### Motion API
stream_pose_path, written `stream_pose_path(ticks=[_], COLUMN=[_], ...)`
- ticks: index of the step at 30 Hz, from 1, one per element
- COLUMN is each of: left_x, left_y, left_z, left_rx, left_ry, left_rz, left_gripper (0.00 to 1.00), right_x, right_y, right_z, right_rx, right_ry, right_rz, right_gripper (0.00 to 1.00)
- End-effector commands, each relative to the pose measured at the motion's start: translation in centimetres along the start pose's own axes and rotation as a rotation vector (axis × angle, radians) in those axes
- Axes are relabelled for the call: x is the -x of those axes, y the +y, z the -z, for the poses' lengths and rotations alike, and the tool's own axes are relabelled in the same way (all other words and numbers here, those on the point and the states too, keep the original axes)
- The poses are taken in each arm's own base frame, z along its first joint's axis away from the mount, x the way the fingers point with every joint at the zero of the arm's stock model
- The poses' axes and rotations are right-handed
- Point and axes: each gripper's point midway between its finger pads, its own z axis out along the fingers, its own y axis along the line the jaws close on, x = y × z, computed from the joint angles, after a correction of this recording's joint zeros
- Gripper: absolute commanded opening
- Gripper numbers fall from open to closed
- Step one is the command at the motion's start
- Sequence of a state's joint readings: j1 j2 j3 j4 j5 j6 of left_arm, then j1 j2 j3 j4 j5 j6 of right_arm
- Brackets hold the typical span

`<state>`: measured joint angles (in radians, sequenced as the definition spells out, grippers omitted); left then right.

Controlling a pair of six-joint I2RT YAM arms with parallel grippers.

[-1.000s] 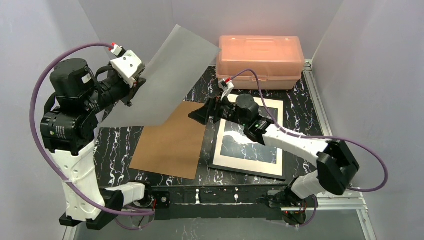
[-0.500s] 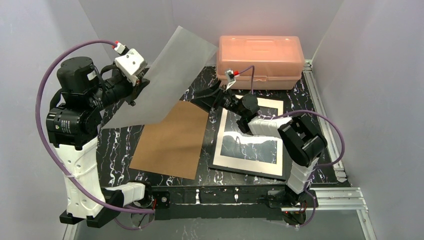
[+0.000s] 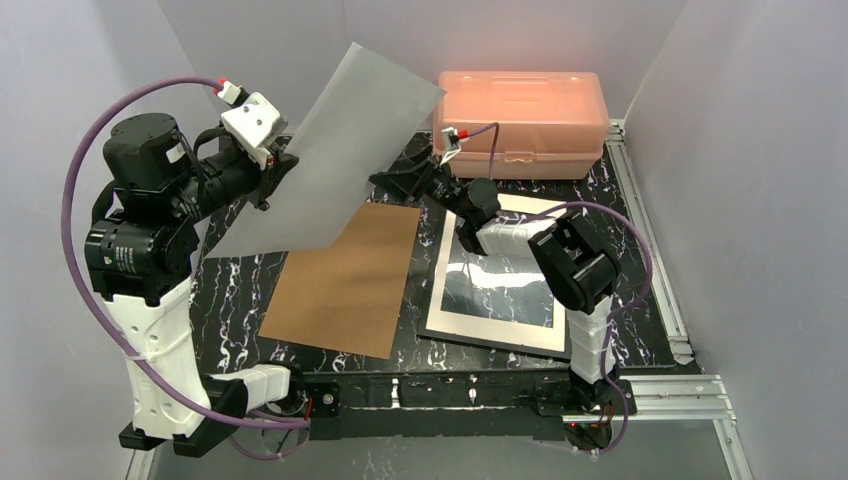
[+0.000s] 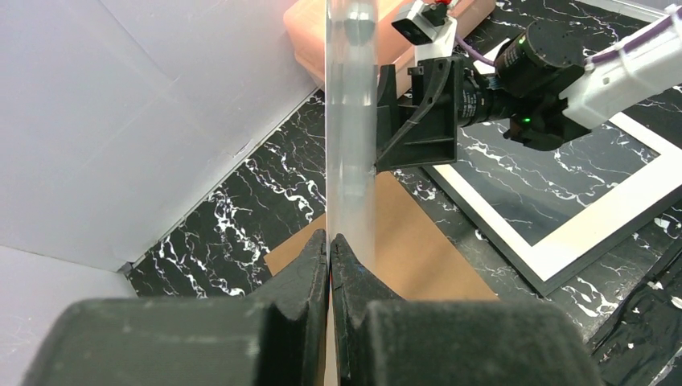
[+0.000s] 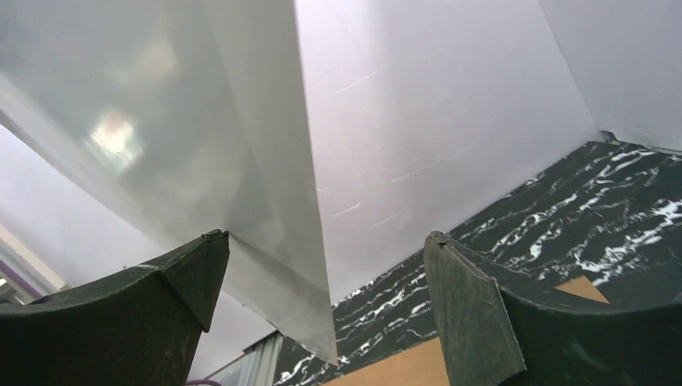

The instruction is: Put the photo into the frame

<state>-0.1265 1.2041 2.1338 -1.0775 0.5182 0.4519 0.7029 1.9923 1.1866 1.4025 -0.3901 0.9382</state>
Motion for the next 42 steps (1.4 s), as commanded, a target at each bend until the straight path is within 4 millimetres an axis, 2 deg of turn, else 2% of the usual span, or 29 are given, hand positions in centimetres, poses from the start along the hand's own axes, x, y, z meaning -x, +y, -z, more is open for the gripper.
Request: stream_pose_path(ticks=[1, 4, 9, 12, 15, 19, 22, 25, 29, 32, 37, 42], left_x=[0.8, 0.3, -0.5, -0.9, -0.9, -0.7, -0.9, -1.2, -1.3, -1.2, -0.9, -0.5], left_y=[-0.4, -0.2, 1.5, 1.5, 1.3, 1.8, 2.1, 2.9, 4.0, 4.5, 4.3, 4.3], left_z=[0.7, 0.3, -0.6, -1.0, -1.2, -1.0, -1.0, -1.1, -1.1, -1.0, -1.1, -0.9], left_rx=[-0.002, 0.003, 0.082, 0.079, 0.07, 0.094, 0.114, 0.155, 0.212, 0.236, 0.227, 0.229], left_ry=[-0.028, -0.015, -0.006, 0.001, 0.0, -0.002, 0.004, 0.012, 0.016, 0.012, -0.003, -0.013], left_rz=[0.002, 0.009, 0.016, 0.031, 0.047, 0.048, 0.045, 0.046, 0.035, 0.025, 0.035, 0.038], left_gripper=[0.0, 0.0, 0.0, 0.0, 0.0, 0.0, 0.0, 0.0, 0.0, 0.0, 0.0, 0.0], right_x=[3.0, 3.2, 3.5, 3.8, 4.3, 4.7, 5.0, 5.0, 5.0, 5.2, 4.7, 4.1], right_y=[3.5, 4.8, 7.7, 8.9, 9.6, 10.3, 10.9, 11.7, 12.9, 14.0, 15.4, 15.9], right_z=[-1.3, -0.9, 0.8, 1.5, 1.6, 1.7, 2.2, 2.9, 4.1, 4.9, 5.0, 5.3], right_rx=[0.18, 0.24, 0.31, 0.32, 0.336, 0.353, 0.345, 0.348, 0.348, 0.351, 0.39, 0.409], right_ry=[-0.127, -0.129, -0.126, -0.123, -0.121, -0.116, -0.123, -0.115, -0.105, -0.109, -0.066, -0.029], right_rz=[0.014, 0.002, -0.014, 0.012, 0.024, 0.012, 0.005, -0.001, -0.002, 0.014, 0.02, 0.015], right_gripper=[0.99, 0.97, 0.86, 0.83, 0.82, 0.75, 0.68, 0.66, 0.65, 0.69, 0.75, 0.74])
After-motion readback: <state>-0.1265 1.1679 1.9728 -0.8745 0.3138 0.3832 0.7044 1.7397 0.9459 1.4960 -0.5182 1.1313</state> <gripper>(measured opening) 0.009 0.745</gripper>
